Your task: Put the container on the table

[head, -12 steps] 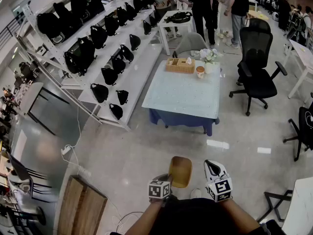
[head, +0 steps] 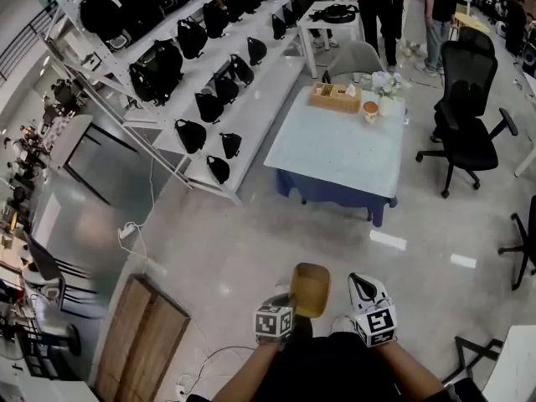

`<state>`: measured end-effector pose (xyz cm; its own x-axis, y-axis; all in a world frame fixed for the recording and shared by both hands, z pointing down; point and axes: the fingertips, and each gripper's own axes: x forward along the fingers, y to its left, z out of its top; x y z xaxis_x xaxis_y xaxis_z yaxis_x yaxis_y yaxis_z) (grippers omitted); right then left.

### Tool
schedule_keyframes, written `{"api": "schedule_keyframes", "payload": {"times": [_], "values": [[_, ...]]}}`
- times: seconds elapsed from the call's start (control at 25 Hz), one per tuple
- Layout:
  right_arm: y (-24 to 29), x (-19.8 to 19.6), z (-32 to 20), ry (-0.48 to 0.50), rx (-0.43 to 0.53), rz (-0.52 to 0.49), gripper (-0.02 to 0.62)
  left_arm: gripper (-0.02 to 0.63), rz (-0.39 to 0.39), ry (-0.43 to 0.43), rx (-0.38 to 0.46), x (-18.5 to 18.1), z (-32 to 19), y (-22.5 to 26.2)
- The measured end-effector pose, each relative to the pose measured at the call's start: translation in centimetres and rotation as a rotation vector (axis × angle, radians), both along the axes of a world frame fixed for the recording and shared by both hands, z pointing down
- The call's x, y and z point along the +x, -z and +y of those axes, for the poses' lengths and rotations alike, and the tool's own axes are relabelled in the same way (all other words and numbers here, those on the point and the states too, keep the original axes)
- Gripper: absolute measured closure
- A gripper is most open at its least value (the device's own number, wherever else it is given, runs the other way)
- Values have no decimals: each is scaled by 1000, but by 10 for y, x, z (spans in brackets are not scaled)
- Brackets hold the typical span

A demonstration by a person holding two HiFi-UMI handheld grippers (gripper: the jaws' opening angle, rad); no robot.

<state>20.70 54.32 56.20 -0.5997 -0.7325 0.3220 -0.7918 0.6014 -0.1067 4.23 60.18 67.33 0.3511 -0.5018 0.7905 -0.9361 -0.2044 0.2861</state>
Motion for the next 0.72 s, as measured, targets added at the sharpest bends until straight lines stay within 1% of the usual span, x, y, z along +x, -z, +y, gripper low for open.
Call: {"api": "schedule_keyframes", "payload": {"times": [0.2,0.36,0.56,0.72], "values": [[-13,-38,-18,40,-37,-8,597,594,6,57,-8,-34,-10,-7],[-16,-65,-42,55,-47,18,597,594,24,66,-19,-56,-29,-19],[-2,-106,-95,47,-31,30,597,594,57,78,-20,-93,-77,-21],[8,-125,-150,19,-20,59,597,594,81,46,-19,-113,-132,-20]]}}
